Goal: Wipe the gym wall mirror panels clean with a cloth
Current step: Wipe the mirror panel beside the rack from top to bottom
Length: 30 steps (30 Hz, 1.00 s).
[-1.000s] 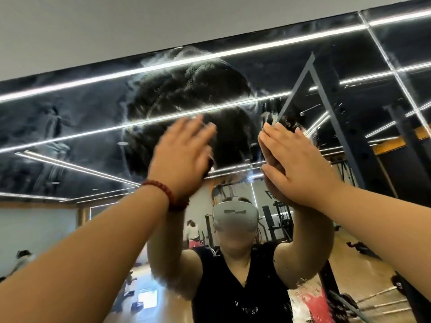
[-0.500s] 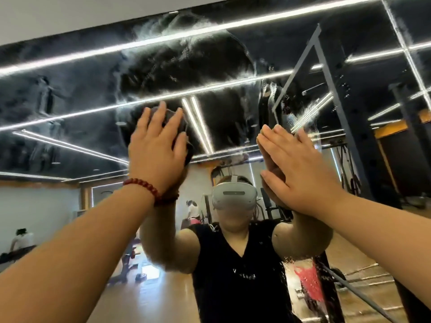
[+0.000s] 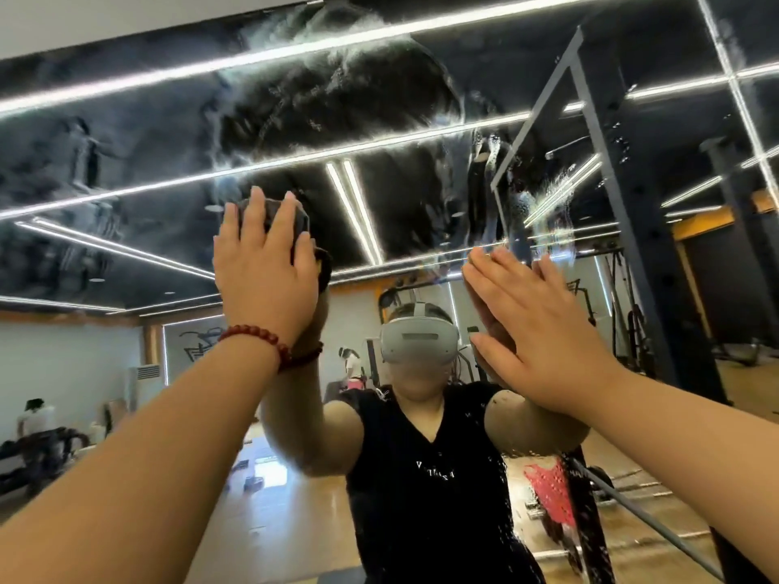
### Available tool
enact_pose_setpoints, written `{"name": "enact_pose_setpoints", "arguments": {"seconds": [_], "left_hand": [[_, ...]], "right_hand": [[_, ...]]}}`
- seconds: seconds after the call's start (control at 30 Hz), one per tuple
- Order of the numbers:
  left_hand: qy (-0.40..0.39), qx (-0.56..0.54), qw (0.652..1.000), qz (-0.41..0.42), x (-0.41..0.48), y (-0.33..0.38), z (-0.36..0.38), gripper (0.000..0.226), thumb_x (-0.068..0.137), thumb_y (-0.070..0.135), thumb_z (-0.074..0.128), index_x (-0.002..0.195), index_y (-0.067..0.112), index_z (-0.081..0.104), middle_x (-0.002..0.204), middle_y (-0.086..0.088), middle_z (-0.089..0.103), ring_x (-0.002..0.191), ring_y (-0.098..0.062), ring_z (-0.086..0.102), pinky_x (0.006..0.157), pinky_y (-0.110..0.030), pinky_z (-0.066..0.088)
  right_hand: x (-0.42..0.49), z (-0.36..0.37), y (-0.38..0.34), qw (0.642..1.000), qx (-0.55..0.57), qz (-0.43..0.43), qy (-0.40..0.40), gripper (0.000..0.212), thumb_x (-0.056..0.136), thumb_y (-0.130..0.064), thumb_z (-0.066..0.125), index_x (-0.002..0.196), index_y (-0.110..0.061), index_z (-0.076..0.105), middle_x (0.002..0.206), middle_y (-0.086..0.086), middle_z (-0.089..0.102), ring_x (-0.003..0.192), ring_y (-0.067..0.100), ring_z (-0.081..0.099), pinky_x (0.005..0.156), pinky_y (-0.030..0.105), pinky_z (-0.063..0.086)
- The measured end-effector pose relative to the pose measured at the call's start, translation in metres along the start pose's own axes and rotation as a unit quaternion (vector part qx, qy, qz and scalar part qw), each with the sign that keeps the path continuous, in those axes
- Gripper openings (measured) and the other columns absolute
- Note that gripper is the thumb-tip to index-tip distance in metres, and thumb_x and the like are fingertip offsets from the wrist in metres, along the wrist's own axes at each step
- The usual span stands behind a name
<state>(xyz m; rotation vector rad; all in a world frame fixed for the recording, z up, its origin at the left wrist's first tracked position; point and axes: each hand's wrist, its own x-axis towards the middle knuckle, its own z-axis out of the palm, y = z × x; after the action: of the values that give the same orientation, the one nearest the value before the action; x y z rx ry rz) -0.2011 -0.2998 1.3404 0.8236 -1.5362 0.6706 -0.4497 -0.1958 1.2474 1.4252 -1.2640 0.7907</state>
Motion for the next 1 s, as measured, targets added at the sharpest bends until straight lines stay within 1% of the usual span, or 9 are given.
{"name": "enact_pose_setpoints", "arguments": {"seconds": [0.07, 0.2, 0.3, 0.5, 0.57, 0.7, 0.77, 0.93, 1.0], "left_hand": [[0.014, 0.011, 1.0, -0.005, -0.016, 0.01, 0.006, 0.051, 0.104, 0.038, 0.031, 0.154, 0.026, 0.032, 0.163, -0.008, 0.02, 0.15, -0.031, 0.008, 0.123, -0.047, 0.005], [-0.023, 0.026, 0.969, 0.245, -0.093, 0.046, 0.028, 0.053, 0.098, 0.039, 0.032, 0.146, 0.023, 0.047, 0.155, -0.01, 0.039, 0.144, -0.034, 0.021, 0.119, -0.05, 0.015], [-0.055, 0.038, 0.948, 0.311, -0.1, 0.036, 0.028, 0.051, 0.098, 0.04, 0.035, 0.146, 0.026, 0.046, 0.155, -0.006, 0.038, 0.145, -0.031, 0.023, 0.119, -0.048, 0.009], [0.01, -0.028, 0.997, -0.074, -0.045, 0.003, 0.009, 0.049, 0.104, 0.034, 0.036, 0.153, 0.025, 0.034, 0.163, -0.006, 0.021, 0.151, -0.03, 0.01, 0.121, -0.048, 0.004], [0.029, -0.022, 0.997, -0.067, -0.065, 0.022, 0.017, 0.05, 0.104, 0.034, 0.034, 0.152, 0.023, 0.035, 0.162, -0.007, 0.023, 0.15, -0.031, 0.011, 0.122, -0.046, 0.007], [-0.046, -0.009, 0.968, 0.245, -0.144, 0.061, 0.037, 0.052, 0.096, 0.035, 0.039, 0.146, 0.022, 0.046, 0.155, -0.008, 0.038, 0.146, -0.034, 0.025, 0.118, -0.053, 0.021], [-0.068, -0.006, 0.953, 0.296, -0.154, 0.056, 0.038, 0.051, 0.095, 0.034, 0.041, 0.144, 0.022, 0.048, 0.154, -0.007, 0.04, 0.145, -0.032, 0.027, 0.118, -0.052, 0.021], [0.01, -0.062, 0.998, 0.002, -0.094, 0.041, 0.028, 0.048, 0.101, 0.033, 0.041, 0.148, 0.025, 0.042, 0.161, -0.004, 0.026, 0.15, -0.028, 0.011, 0.12, -0.04, -0.003], [0.029, -0.067, 0.997, -0.026, -0.094, 0.051, 0.031, 0.048, 0.101, 0.032, 0.04, 0.148, 0.022, 0.044, 0.16, -0.004, 0.029, 0.149, -0.03, 0.014, 0.12, -0.041, 0.001]], "right_hand": [[-0.008, 0.004, -0.006, 1.0, -0.006, 0.007, 0.002, 0.07, 0.095, -0.048, 0.035, 0.157, -0.016, 0.024, 0.164, -0.002, 0.018, 0.152, 0.018, 0.011, 0.121, 0.043, -0.001], [-0.012, 0.005, -0.012, 1.0, -0.009, 0.026, -0.006, 0.071, 0.096, -0.048, 0.035, 0.157, -0.018, 0.019, 0.164, -0.003, 0.011, 0.152, 0.016, 0.006, 0.122, 0.039, -0.007], [-0.014, 0.004, -0.014, 0.999, -0.009, 0.033, -0.027, 0.072, 0.095, -0.05, 0.034, 0.158, -0.019, 0.016, 0.164, -0.004, 0.007, 0.152, 0.015, 0.002, 0.121, 0.036, -0.012], [-0.022, 0.006, -0.02, 0.999, 0.009, 0.034, -0.031, 0.073, 0.094, -0.051, 0.033, 0.157, -0.018, 0.016, 0.165, -0.004, 0.007, 0.153, 0.017, 0.001, 0.121, 0.036, -0.011], [-0.025, 0.007, -0.023, 0.999, 0.021, 0.042, -0.02, 0.072, 0.094, -0.05, 0.034, 0.157, -0.018, 0.017, 0.165, -0.004, 0.009, 0.153, 0.018, 0.003, 0.121, 0.034, -0.012], [-0.037, 0.005, -0.028, 0.995, 0.086, 0.047, -0.013, 0.067, 0.096, -0.045, 0.033, 0.155, -0.021, 0.013, 0.163, -0.007, 0.01, 0.152, 0.012, 0.002, 0.12, 0.026, -0.015], [-0.049, 0.006, -0.028, 0.994, 0.103, 0.036, -0.023, 0.063, 0.098, -0.041, 0.032, 0.155, -0.021, 0.015, 0.164, -0.006, 0.012, 0.152, 0.011, 0.003, 0.121, 0.027, -0.012], [-0.062, 0.006, -0.027, 0.994, 0.097, 0.027, -0.031, 0.058, 0.099, -0.033, 0.03, 0.155, -0.015, 0.026, 0.163, -0.003, 0.017, 0.152, 0.014, 0.008, 0.123, 0.035, -0.002], [-0.065, 0.006, -0.029, 0.993, 0.105, 0.036, -0.03, 0.057, 0.1, -0.031, 0.028, 0.155, -0.015, 0.027, 0.163, -0.003, 0.017, 0.151, 0.012, 0.007, 0.123, 0.034, -0.002]]}}
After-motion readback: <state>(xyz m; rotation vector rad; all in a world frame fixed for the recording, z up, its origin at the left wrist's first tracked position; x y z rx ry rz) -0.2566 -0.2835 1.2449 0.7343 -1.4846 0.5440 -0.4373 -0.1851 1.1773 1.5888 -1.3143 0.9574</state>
